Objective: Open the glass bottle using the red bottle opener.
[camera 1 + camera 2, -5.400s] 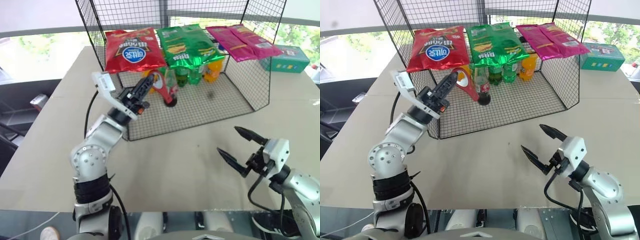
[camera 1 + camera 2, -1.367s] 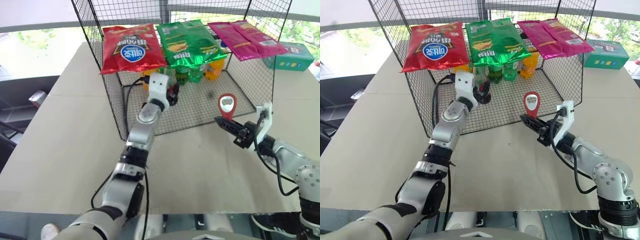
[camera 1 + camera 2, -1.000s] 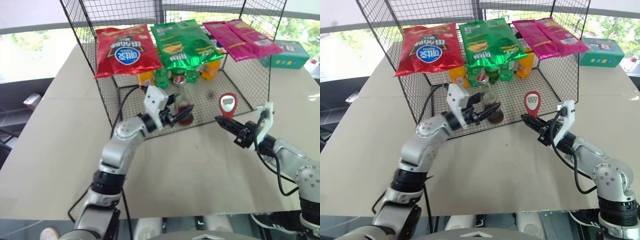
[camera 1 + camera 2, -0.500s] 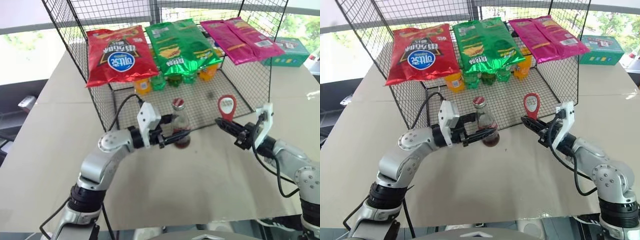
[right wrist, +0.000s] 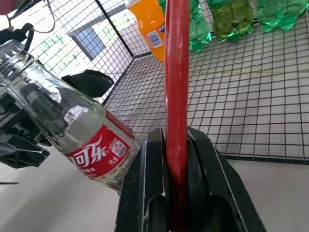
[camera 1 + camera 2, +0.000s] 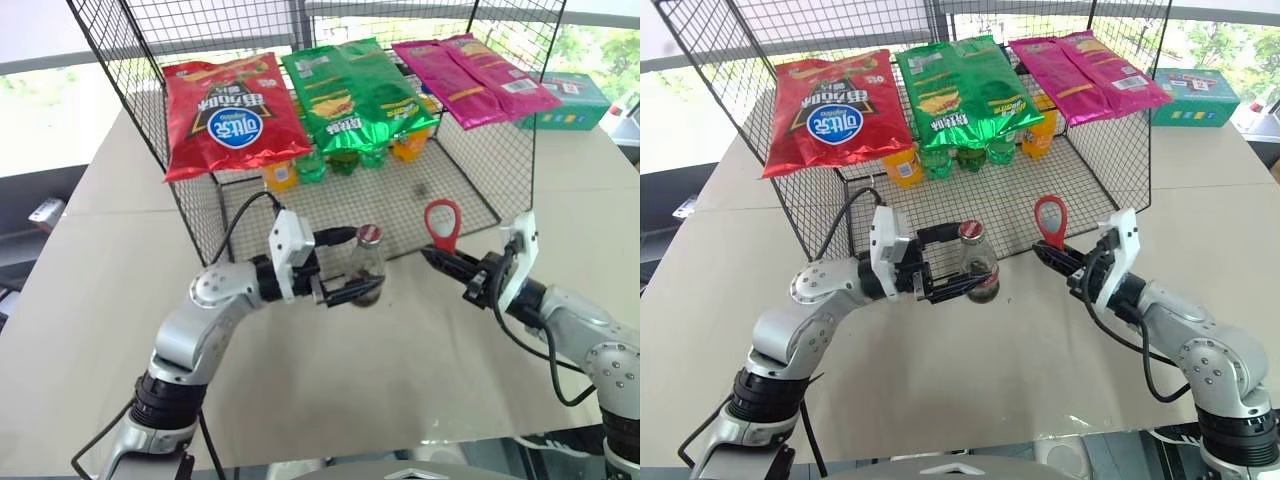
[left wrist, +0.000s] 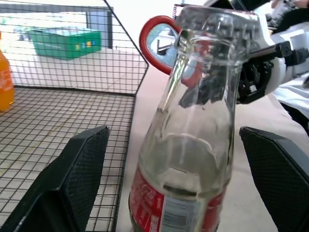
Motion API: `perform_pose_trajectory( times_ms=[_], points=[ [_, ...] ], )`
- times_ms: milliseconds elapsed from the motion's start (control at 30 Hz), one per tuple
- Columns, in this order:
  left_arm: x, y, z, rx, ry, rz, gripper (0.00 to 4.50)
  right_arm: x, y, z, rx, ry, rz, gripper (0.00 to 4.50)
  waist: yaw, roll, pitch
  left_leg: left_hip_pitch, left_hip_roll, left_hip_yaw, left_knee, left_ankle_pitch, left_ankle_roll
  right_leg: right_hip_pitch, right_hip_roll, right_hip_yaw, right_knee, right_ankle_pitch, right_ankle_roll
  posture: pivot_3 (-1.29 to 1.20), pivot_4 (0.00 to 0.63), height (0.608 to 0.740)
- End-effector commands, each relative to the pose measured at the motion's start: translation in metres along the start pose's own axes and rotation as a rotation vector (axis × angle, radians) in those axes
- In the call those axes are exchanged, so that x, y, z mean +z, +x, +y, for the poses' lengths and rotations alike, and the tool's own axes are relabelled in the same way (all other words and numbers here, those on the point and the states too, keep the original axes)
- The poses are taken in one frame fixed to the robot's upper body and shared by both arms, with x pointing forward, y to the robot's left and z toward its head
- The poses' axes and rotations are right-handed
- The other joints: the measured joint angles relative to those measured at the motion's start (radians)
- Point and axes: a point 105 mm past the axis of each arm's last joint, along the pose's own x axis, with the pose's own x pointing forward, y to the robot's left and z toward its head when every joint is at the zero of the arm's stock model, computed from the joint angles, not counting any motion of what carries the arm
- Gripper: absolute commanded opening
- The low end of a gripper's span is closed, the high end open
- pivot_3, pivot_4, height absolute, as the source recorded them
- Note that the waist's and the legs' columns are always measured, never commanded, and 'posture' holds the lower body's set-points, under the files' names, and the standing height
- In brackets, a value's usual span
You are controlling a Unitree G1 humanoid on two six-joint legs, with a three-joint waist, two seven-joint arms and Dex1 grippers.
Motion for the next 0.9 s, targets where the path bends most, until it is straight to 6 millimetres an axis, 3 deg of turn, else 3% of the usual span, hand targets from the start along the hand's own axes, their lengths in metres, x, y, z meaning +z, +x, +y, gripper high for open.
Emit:
perform_pose_trajectory(
  times_ms=[33,133,200,400,600,900],
  points=[
    [-0.01,0.007,-0.028,-0.147,-0.032,0.011,4.46,0.011,-0.001,0.011,0.037,-0.077,-0.037,0.0,0.0,0.0,0.0,0.0,0.0,0.0,0.0,0.0,0.0,0.0,0.0,0.0,0.0,0.0,0.0,0.0,0.15,0.74],
    [-0.01,0.008,-0.03,-0.168,-0.043,0.008,4.08,0.019,0.001,0.017,0.047,-0.141,-0.064,0.0,0.0,0.0,0.0,0.0,0.0,0.0,0.0,0.0,0.0,0.0,0.0,0.0,0.0,0.0,0.0,0.0,0.15,0.74],
    [-0.009,0.008,-0.032,-0.181,-0.044,0.005,3.4,0.023,0.004,0.023,0.058,-0.239,-0.059,0.0,0.0,0.0,0.0,0.0,0.0,0.0,0.0,0.0,0.0,0.0,0.0,0.0,0.0,0.0,0.0,0.0,0.15,0.74],
    [-0.009,0.007,-0.03,-0.188,-0.028,0.012,3.4,0.02,0.011,0.028,0.071,-0.399,-0.025,0.0,0.0,0.0,-0.001,0.0,-0.001,0.0,0.0,0.0,0.0,0.0,0.0,-0.001,0.001,0.0,0.0,0.0,0.15,0.74],
    [-0.003,0.008,-0.019,-0.103,0.024,-0.005,3.4,0.017,0.014,0.027,0.074,-0.421,-0.023,0.0,0.0,0.0,-0.001,0.0,-0.001,0.0,0.001,0.0,0.0,0.0,0.0,-0.001,0.001,0.0,0.0,0.0,0.15,0.74],
    [0.002,0.01,-0.019,-0.1,0.04,-0.004,3.4,0.019,0.016,0.025,0.079,-0.43,-0.032,0.0,0.0,0.0,-0.001,0.0,-0.001,0.0,0.002,0.0,0.0,0.0,0.0,0.0,0.001,0.0,0.0,0.0,0.15,0.74]
  ],
)
